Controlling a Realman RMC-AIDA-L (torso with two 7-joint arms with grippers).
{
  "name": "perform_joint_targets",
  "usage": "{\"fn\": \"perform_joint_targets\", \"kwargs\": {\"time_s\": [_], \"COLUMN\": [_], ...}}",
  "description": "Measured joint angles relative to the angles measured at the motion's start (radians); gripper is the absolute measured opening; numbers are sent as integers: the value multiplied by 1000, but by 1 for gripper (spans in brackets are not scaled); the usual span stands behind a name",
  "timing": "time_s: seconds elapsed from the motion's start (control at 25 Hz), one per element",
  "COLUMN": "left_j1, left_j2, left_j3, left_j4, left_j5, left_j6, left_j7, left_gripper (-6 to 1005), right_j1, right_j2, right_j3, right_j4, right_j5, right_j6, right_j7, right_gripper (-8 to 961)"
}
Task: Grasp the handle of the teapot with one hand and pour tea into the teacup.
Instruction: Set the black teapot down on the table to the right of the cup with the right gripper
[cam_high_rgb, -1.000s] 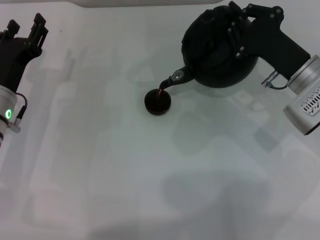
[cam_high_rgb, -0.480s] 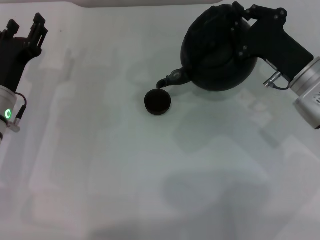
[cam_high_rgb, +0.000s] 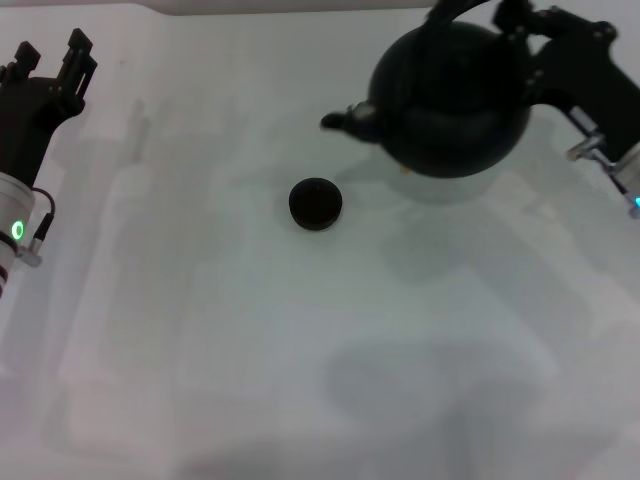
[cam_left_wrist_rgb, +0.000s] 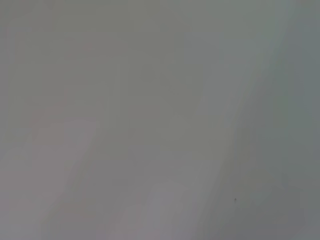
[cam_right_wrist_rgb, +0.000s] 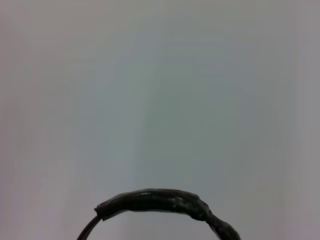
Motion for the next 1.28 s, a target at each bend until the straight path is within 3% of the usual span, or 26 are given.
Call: {"fn": "perform_joint_targets", "kwargs": {"time_s": [0.24,0.6,1.28], "left_j1": [2,-2,2], "left_j2": [0,2,2], "left_j3": [0,0,0], "left_j4": [7,9,9], "left_j5": [0,0,0], "left_j6": [0,0,0], "left_j7": [0,0,0], "left_gripper": [714,714,715], "right_j1": [-60,-91,-93], "right_j2": [-4,-2,0], "right_j3": [81,89,86], "right_j4": [26,102,125], "right_j5": [5,5,6], "right_j6": [-11,-16,38], "right_j7": [58,76,78], "right_gripper": [119,119,119]}}
